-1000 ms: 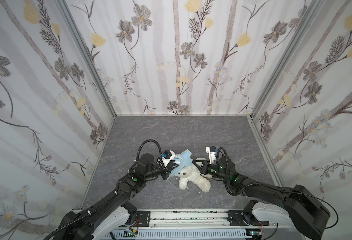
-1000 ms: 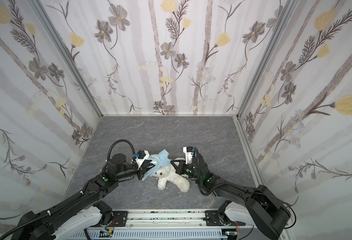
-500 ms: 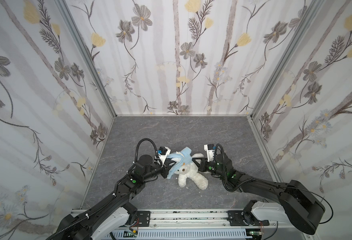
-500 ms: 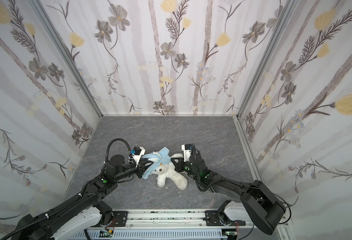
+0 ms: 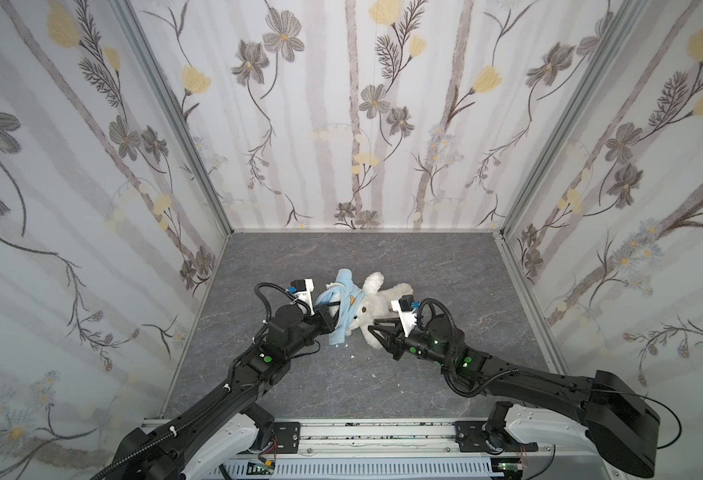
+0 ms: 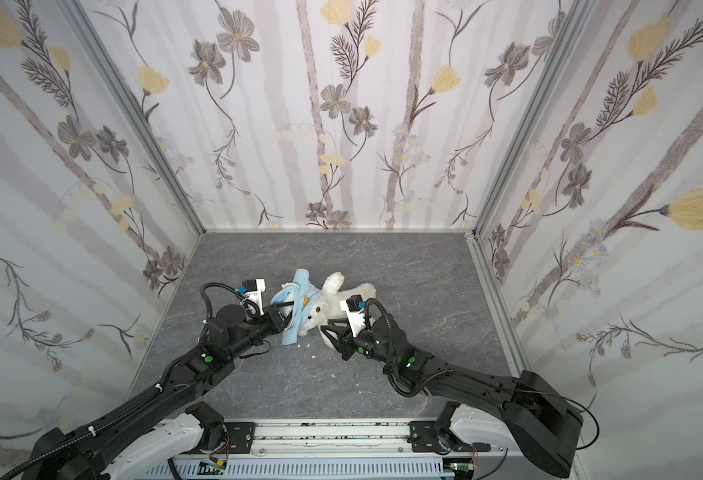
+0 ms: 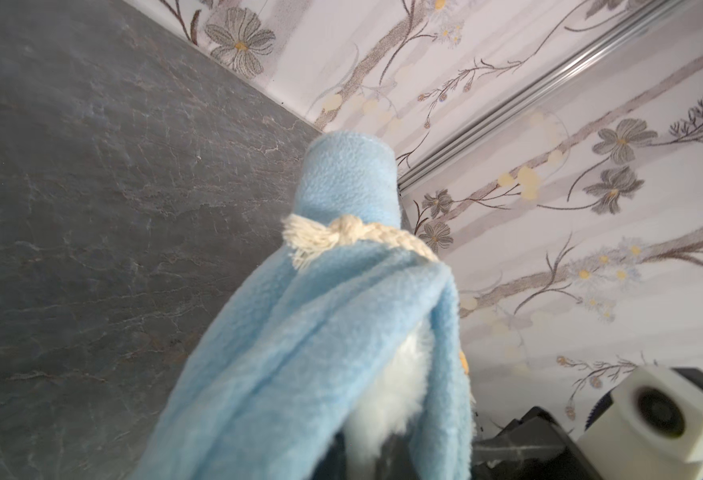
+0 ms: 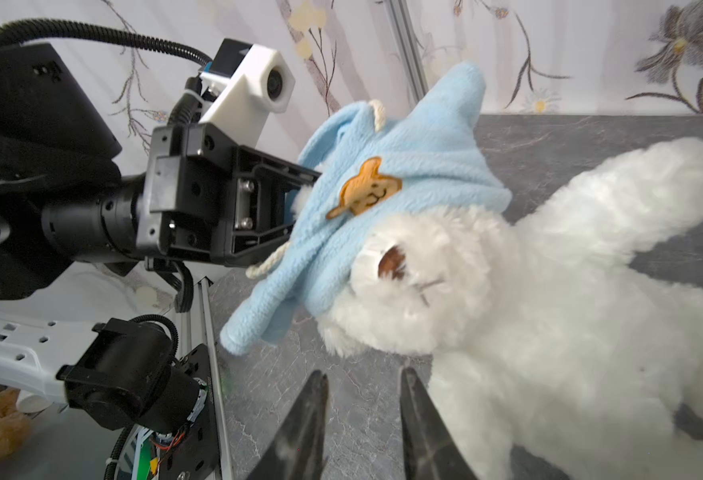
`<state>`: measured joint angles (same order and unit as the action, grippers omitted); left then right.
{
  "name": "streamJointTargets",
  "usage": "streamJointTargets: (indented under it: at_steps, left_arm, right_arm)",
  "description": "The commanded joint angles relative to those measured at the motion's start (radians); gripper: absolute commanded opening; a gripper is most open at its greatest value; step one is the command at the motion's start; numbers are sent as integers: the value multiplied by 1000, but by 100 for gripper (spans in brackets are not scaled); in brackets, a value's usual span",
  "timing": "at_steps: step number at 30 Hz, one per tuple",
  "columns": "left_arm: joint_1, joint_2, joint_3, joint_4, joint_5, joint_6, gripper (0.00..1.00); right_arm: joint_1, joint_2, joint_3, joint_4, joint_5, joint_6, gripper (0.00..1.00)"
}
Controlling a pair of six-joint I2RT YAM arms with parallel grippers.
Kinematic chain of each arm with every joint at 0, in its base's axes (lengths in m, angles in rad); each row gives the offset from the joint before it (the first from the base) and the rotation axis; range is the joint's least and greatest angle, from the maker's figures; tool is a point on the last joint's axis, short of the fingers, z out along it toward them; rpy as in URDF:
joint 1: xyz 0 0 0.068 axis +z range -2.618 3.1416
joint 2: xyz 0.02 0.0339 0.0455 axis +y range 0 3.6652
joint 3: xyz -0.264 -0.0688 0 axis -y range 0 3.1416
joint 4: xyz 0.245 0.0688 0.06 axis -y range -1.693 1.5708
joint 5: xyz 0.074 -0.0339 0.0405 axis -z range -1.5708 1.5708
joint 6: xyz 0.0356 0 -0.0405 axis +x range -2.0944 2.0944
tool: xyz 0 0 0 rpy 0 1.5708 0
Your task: Dress the teddy bear
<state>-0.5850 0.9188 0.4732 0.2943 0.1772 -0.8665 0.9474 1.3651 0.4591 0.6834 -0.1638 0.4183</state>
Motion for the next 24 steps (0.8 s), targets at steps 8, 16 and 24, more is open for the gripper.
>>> streamJointTargets:
  at_steps: [8,16,24]
  left_arm:
    - [0,46,34,38,40,-210,0]
    - [0,48,39,37,59,-203,0]
    - [-1,50,40,39,66,-203,0]
  right_arm:
    - [45,182,-1,383,-24,192,32]
    - [47,278,25,439,-3,242,28]
    - [47,347,59,507,-3,288,24]
